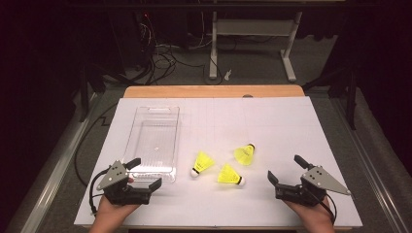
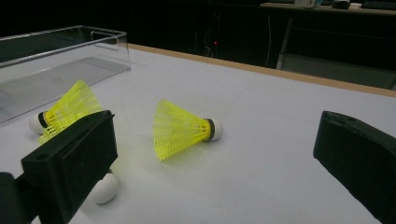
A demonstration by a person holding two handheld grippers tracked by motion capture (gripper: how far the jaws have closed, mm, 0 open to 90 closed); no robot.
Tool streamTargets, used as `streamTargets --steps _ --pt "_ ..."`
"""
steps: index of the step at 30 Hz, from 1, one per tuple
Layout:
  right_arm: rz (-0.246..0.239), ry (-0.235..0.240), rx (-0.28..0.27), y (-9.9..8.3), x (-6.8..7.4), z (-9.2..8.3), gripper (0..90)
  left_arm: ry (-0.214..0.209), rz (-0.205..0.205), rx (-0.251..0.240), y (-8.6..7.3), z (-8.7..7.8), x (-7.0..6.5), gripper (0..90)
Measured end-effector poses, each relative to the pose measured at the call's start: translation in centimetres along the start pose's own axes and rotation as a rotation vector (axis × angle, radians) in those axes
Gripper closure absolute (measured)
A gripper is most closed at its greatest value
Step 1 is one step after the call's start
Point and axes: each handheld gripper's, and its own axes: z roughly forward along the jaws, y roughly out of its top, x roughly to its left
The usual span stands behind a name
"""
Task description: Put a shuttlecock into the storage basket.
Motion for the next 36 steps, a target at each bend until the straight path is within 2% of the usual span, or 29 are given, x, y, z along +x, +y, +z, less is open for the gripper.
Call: streamTargets --steps 22,28,36 --pt "-0.002 0.001 0.014 -0.17 -0.03 0.20 0.0 -0.001 -0.003 0.003 -0.02 0.09 0.07 0.2" --pt "-0.002 0.001 0.018 -0.18 -0.02 0.23 0.0 0.000 0.009 0.003 0.00 0.06 -0.10 0.2" --pt "-0.003 0.002 0.023 -0.20 -0.04 0.25 0.0 -0.020 0.039 0.034 0.24 0.20 -0.80 0.2"
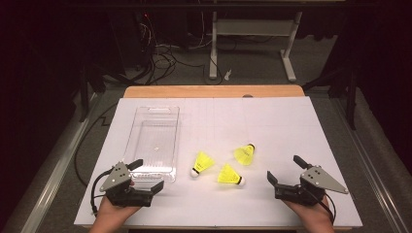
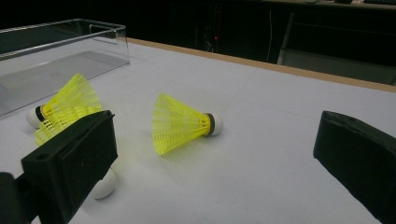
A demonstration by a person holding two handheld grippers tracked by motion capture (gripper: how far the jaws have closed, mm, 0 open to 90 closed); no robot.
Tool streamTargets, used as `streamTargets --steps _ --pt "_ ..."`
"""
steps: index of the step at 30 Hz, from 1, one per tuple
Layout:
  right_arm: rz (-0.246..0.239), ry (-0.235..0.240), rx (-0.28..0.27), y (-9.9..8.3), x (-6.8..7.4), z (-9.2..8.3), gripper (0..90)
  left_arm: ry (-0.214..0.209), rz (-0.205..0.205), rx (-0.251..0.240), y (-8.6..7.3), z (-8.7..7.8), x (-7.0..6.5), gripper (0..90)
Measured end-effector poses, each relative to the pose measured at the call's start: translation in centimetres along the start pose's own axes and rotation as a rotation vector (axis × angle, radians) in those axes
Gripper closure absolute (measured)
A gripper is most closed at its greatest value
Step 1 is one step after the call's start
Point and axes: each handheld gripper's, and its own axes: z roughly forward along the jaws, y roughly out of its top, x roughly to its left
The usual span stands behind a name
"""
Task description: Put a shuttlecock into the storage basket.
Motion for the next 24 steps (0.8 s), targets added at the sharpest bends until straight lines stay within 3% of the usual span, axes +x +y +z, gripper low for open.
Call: streamTargets --steps 24 --pt "-0.002 0.000 0.006 0.0 0.0 0.0 0.0 -0.086 0.053 0.030 0.6 0.3 -2.5 0.2"
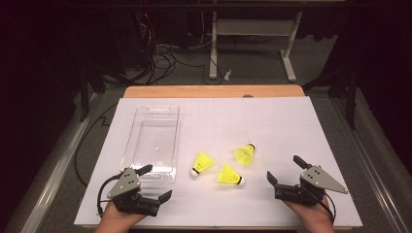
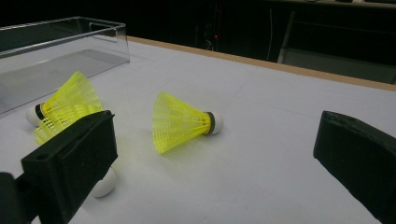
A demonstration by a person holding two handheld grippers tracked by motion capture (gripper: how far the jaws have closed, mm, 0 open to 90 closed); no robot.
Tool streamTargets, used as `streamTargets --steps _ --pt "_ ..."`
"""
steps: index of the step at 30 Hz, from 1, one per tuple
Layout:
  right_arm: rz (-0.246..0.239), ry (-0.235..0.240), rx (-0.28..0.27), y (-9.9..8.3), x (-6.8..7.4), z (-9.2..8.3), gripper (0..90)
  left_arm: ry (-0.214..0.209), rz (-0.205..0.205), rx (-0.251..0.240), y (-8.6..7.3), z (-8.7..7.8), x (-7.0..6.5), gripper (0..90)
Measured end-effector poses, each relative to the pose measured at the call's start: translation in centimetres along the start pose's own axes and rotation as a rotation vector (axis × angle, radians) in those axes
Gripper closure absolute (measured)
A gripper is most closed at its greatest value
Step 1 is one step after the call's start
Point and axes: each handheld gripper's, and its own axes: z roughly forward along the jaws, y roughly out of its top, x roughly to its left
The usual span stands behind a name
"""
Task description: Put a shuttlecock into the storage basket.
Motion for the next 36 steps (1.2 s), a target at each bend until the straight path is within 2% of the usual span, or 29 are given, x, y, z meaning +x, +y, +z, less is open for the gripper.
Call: streamTargets --steps 16,26,36 --pt "-0.003 0.002 0.003 -0.1 0.0 0.0 0.0 -0.070 0.037 0.086 0.1 1.1 -1.2 0.2" --pt "-0.002 0.004 0.008 -0.1 0.1 0.2 0.0 -0.109 0.077 0.186 0.0 2.1 -2.1 0.2" --pt "-0.001 0.005 0.011 -0.2 0.1 0.2 0.0 -0.124 0.076 0.266 -0.3 2.8 -2.2 0.3"
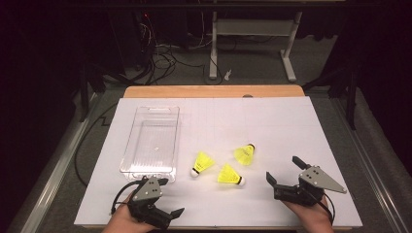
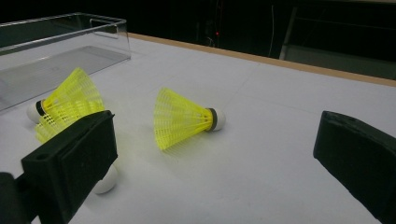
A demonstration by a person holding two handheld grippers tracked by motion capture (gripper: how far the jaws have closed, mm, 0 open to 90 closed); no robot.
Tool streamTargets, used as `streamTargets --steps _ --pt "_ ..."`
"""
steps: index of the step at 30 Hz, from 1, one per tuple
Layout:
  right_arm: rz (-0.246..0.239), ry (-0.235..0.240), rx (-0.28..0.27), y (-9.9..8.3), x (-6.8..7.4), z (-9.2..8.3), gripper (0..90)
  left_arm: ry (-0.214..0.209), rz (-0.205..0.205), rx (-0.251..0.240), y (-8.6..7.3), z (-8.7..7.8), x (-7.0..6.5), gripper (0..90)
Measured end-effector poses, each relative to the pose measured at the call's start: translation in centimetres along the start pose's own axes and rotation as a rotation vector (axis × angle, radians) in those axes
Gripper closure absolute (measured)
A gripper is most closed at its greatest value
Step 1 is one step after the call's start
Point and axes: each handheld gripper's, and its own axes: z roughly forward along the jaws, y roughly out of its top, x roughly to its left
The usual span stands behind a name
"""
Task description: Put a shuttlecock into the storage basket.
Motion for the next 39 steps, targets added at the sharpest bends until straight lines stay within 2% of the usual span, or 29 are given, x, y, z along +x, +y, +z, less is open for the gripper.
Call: streamTargets --steps 4,12,18,27,31,37,39 --pt "-0.002 0.001 0.001 0.0 0.0 0.0 0.0 -0.007 0.010 0.032 0.0 0.3 -0.1 0.3" --pt "-0.004 0.002 0.003 0.0 0.1 0.0 0.0 -0.016 -0.004 0.089 -0.1 0.8 0.1 0.5" --pt "-0.006 0.004 0.004 0.0 0.1 0.0 0.0 -0.002 -0.012 0.108 -0.1 0.9 0.2 0.2" --pt "-0.008 0.005 0.006 0.0 0.2 0.1 0.0 -0.019 -0.012 0.168 -0.1 1.4 0.3 0.2" --pt "-0.009 0.005 0.006 0.0 0.2 0.1 0.0 -0.026 -0.042 0.199 0.1 1.6 0.5 0.3" --pt "-0.010 0.007 0.006 0.0 0.1 0.1 0.0 -0.060 -0.083 0.230 0.9 1.7 0.6 2.0" --pt "-0.009 0.007 0.005 0.0 0.1 0.0 0.0 -0.071 -0.098 0.262 1.1 1.9 0.7 2.1"
